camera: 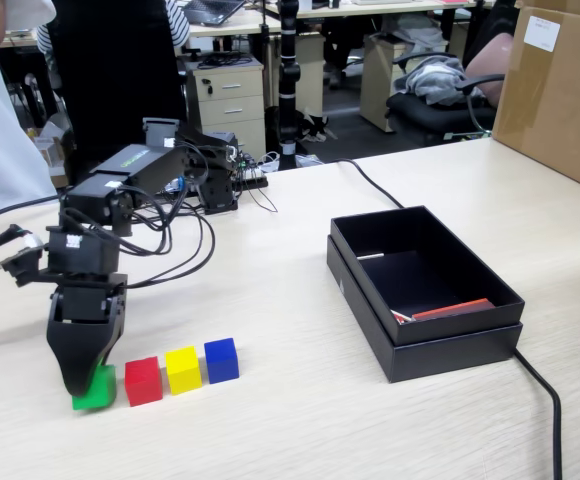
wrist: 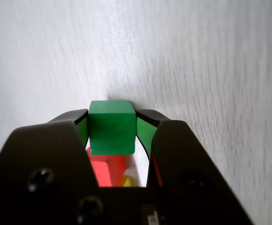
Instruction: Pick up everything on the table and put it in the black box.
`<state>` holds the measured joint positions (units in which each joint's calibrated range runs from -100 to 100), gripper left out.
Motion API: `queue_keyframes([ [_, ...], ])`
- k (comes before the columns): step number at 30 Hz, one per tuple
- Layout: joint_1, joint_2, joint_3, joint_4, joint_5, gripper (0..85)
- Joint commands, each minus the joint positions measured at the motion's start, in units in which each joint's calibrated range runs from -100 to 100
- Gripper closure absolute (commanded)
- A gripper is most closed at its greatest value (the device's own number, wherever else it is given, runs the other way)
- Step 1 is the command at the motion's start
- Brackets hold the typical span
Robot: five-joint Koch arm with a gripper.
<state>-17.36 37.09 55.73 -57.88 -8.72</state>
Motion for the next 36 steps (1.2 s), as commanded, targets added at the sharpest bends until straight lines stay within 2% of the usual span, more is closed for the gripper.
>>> queue_keyframes([
  [1, -0.83, -22.46, -3.78, -2.90, 0.34, 81.9],
  [5, 1.07, -50.11, -18.74, -4.28, 0.83, 81.9],
  [8, 4.30, -62.04, -24.36, -7.05, 2.49, 81.8],
  [11, 11.82, -75.35, -33.06, -8.17, 6.40, 81.8],
  [15, 20.90, -78.68, -34.97, -9.21, 10.70, 81.8],
  [17, 25.20, -76.16, -32.52, -9.21, 12.80, 81.8],
  [23, 31.40, -58.72, -24.54, -9.21, 16.36, 81.4],
  [25, 33.50, -44.60, -18.74, -9.21, 17.73, 81.3],
  [33, 36.43, -16.26, -3.14, -10.16, 20.07, 81.1],
  [36, 36.53, -13.39, -1.87, -10.16, 20.32, 74.5],
])
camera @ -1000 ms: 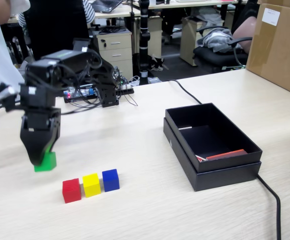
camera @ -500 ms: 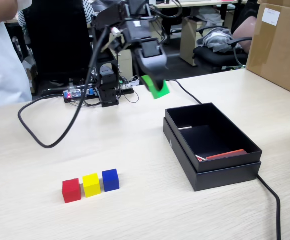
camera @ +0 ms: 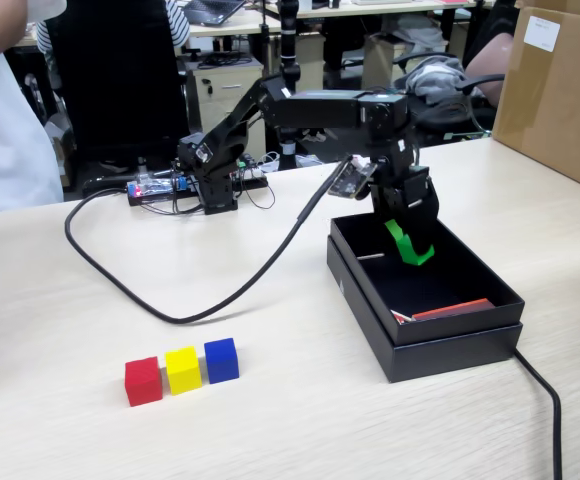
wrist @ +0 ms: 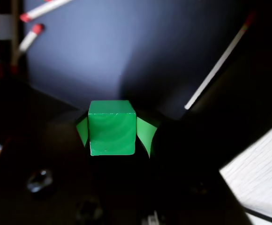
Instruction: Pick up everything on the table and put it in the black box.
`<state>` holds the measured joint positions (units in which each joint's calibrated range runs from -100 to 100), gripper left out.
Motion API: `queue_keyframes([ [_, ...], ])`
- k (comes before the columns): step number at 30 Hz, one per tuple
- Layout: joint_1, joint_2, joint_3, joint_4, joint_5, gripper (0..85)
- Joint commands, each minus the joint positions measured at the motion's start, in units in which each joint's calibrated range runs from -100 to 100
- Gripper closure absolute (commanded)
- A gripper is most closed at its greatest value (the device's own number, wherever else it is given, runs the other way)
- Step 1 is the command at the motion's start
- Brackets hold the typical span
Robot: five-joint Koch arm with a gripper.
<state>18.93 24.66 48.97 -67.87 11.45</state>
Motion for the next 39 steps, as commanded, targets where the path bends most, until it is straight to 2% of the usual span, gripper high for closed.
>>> queue_keyframes([
  [1, 0.20, 0.18, 4.88, -0.25, 0.15, 72.3],
  [5, -0.24, 2.48, 4.43, -0.43, 0.15, 70.8],
  [11, -0.78, -3.60, 1.98, -3.28, 0.15, 46.0],
  [17, -4.64, -31.14, -5.27, -3.28, -0.93, 44.0],
  [20, -9.23, -43.19, -6.00, -5.61, -3.47, 44.0],
  [22, -13.58, -46.98, -8.08, -6.13, -6.35, 43.9],
  [24, -18.46, -46.86, -9.17, -6.13, -9.87, 41.8],
  [27, -23.44, -42.96, -10.26, -6.04, -12.99, 38.7],
  [32, -28.13, -29.54, -4.55, -5.96, -15.19, 37.5],
  [39, -30.87, -4.98, 13.76, -5.87, -17.14, 37.9],
])
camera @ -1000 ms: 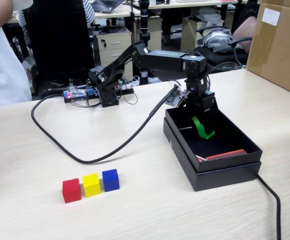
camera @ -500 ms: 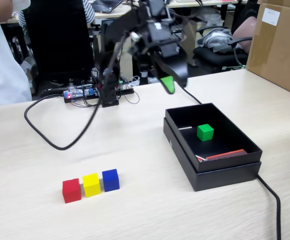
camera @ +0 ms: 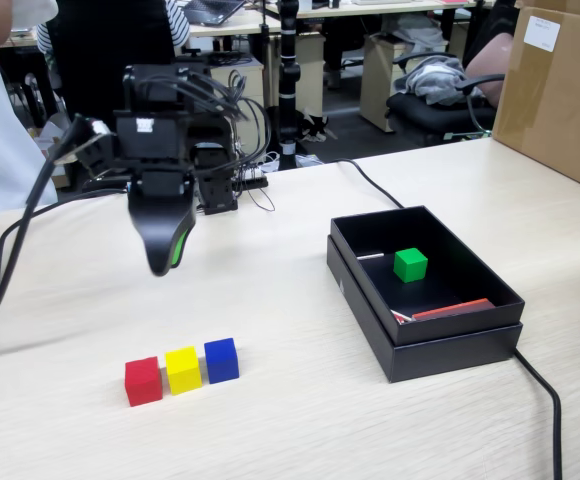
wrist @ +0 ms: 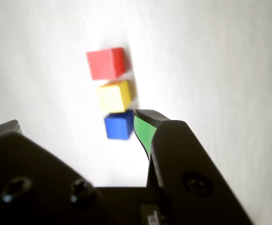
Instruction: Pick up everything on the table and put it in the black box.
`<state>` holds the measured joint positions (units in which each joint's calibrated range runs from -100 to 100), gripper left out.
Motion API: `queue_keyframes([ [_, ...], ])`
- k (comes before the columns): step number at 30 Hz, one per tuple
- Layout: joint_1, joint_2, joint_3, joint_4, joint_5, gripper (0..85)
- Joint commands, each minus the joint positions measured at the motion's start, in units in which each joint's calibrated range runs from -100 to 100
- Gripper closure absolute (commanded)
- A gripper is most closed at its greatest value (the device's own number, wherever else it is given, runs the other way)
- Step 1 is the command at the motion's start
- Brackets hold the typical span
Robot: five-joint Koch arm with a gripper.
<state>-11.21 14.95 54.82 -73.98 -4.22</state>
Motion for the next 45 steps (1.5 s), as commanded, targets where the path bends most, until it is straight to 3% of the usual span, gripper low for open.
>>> queue_keyframes([
  [1, -0.93, 8.05, 10.73, 0.25, -1.66, 37.9],
  [9, -1.66, 23.09, 17.53, 2.06, -2.83, 37.8],
  [24, -2.39, 34.91, 21.07, 9.75, -5.81, 41.0],
  [32, -2.59, 35.82, 21.43, 9.75, -5.76, 66.0],
  [33, -2.69, 35.82, 21.43, 9.75, -5.67, 73.8],
  [35, -3.03, 35.13, 20.98, 9.66, -5.67, 76.1],
  [37, -3.37, 30.66, 18.17, 9.49, -5.57, 76.2],
  [42, -2.78, -6.63, -7.40, 8.11, -4.05, 76.2],
  [45, 1.42, -25.34, -18.82, 3.96, -0.83, 76.2],
])
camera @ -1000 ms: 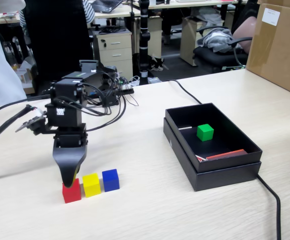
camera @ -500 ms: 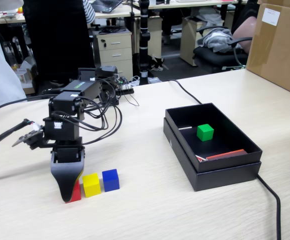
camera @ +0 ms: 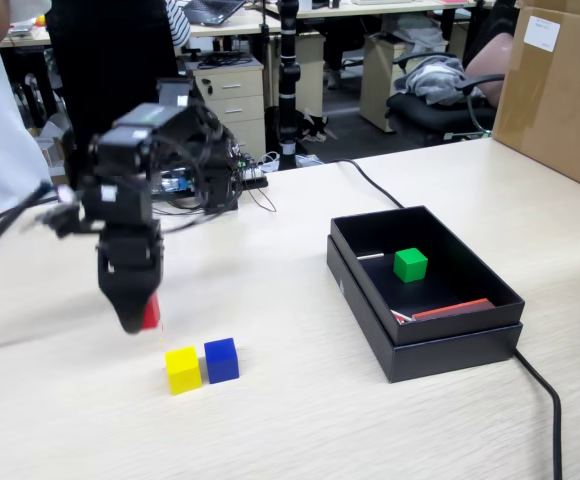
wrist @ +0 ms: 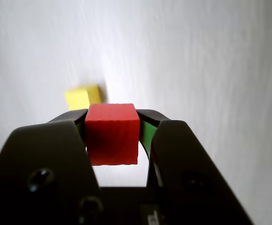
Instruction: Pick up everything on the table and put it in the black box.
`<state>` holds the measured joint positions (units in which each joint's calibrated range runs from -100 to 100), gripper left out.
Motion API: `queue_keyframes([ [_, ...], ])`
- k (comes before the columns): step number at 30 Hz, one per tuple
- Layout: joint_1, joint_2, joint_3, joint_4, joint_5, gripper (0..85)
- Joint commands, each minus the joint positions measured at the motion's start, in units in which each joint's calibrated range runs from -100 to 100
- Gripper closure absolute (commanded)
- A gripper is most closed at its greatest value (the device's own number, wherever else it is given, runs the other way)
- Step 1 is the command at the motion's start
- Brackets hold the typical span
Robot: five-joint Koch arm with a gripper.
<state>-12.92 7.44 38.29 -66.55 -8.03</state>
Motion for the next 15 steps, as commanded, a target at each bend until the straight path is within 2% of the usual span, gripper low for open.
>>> queue_keyframes([
  [1, 6.45, -25.40, -8.10, -3.56, 5.08, 76.2],
  [7, 18.66, -31.83, -12.55, -3.56, 12.55, 76.1],
  [8, 22.22, -28.84, -9.73, -3.56, 14.46, 75.9],
  [11, 26.32, -20.93, -3.84, -3.47, 15.73, 75.8],
  [15, 28.18, -8.07, 4.86, -3.13, 16.41, 75.8],
])
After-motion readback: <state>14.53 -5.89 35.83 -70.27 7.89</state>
